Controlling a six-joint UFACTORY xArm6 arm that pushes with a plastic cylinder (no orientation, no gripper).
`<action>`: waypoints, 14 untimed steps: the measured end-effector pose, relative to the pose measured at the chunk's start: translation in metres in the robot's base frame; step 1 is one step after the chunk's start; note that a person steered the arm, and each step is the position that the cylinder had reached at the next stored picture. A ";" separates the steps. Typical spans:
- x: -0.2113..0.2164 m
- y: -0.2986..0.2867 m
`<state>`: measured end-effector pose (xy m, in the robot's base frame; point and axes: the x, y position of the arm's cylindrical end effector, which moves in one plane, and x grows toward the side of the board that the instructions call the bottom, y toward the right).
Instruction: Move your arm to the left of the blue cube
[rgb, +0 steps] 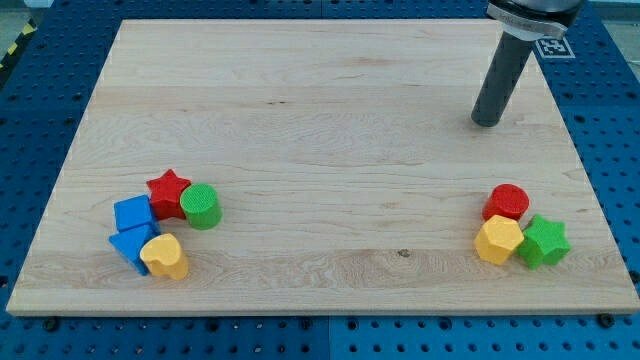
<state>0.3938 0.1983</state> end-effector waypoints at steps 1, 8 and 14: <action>0.003 0.000; 0.122 -0.061; 0.123 -0.497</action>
<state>0.5164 -0.2985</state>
